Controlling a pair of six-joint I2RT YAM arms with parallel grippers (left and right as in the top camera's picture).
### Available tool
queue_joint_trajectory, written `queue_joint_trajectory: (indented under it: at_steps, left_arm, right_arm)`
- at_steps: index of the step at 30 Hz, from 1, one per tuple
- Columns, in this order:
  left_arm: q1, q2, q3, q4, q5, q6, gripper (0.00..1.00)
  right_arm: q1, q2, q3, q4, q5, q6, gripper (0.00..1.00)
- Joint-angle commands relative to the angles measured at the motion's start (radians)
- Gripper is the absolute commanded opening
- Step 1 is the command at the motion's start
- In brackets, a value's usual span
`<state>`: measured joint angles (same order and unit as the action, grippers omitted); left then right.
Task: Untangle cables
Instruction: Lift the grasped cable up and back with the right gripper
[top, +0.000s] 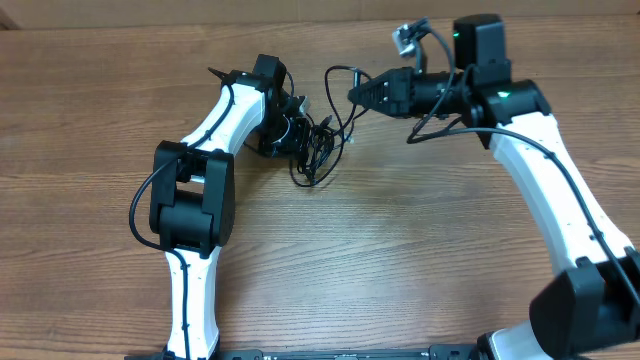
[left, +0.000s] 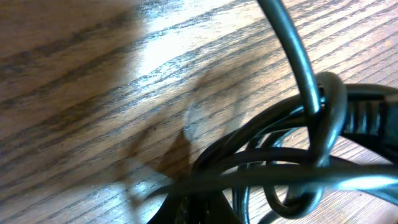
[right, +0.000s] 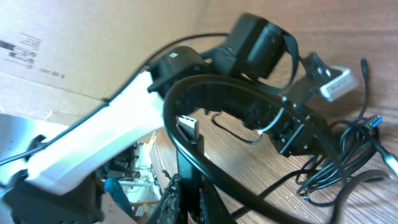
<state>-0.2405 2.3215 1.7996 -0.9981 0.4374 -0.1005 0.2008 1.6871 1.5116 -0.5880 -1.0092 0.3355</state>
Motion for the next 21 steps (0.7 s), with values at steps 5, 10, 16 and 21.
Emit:
queue_joint_trajectory:
  at_steps: [5, 10, 16, 21]
  left_arm:
    - [0.005, 0.018, -0.008, 0.003, -0.038, 0.008, 0.04]
    - [0.005, 0.018, -0.008, 0.003, -0.038, 0.008, 0.04]
    - [0.005, 0.018, -0.008, 0.003, -0.038, 0.008, 0.04]
    - [0.005, 0.018, -0.008, 0.003, -0.038, 0.008, 0.04]
  right_arm:
    - [-0.022, -0.119, 0.021, 0.015, -0.078, -0.012, 0.04]
    - [-0.026, -0.145, 0.021, 0.048, -0.158, -0.011, 0.04]
    - [-0.042, -0.183, 0.021, 0.119, -0.25, 0.002, 0.04]
    - [-0.076, -0.222, 0.021, 0.146, -0.25, 0.009, 0.04]
